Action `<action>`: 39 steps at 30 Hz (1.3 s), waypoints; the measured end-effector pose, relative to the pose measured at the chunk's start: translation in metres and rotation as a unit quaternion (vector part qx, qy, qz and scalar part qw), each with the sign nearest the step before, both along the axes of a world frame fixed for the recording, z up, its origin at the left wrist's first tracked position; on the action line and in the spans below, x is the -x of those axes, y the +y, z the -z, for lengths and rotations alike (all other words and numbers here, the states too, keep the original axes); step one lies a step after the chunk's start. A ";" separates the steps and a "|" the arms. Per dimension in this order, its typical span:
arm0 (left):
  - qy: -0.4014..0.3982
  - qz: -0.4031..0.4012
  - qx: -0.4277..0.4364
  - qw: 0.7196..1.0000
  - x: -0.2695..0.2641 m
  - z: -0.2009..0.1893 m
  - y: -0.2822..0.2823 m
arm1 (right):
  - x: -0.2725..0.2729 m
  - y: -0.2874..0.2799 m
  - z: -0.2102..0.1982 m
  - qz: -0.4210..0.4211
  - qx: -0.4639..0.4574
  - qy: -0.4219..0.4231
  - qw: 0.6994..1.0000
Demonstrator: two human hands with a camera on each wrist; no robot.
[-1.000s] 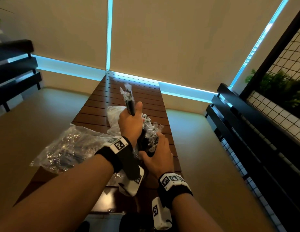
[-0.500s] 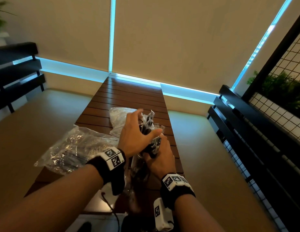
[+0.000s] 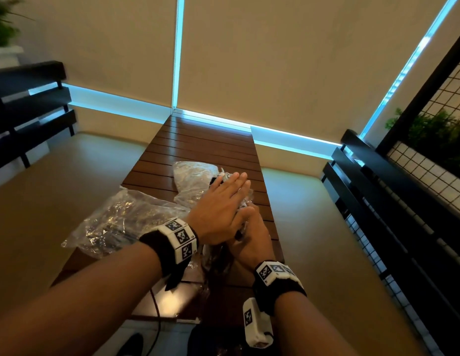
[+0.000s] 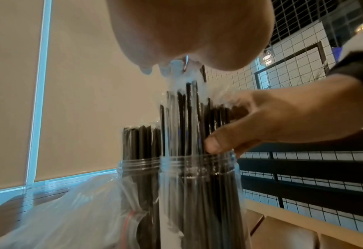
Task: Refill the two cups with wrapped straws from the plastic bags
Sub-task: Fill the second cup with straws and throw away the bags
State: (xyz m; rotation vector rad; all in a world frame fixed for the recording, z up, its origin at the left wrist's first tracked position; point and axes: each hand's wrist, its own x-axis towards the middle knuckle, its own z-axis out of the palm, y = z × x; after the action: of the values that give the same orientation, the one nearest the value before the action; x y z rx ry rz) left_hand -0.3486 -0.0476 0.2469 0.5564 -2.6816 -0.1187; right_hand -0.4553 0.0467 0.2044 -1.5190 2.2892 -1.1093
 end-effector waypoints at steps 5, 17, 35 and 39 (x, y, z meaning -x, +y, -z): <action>-0.047 0.026 -0.067 0.996 -0.007 0.031 0.000 | 0.006 0.006 -0.004 -0.028 0.005 -0.043 0.999; -0.004 0.031 -0.142 0.989 -0.015 -0.002 0.000 | -0.007 0.010 -0.020 0.075 -0.017 0.175 0.982; -0.232 -0.318 -0.286 0.873 -0.193 0.130 -0.112 | -0.099 -0.084 0.053 -0.140 -0.305 0.190 0.923; -0.214 -0.290 -0.261 0.896 -0.206 0.142 -0.111 | -0.098 -0.109 0.072 -0.148 -0.262 0.119 0.946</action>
State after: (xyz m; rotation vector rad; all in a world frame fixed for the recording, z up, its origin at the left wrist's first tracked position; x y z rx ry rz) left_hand -0.1422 -0.1584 0.1050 1.6971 -2.7312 -0.6175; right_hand -0.3577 -0.0619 0.1325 -1.7454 2.1484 -0.2178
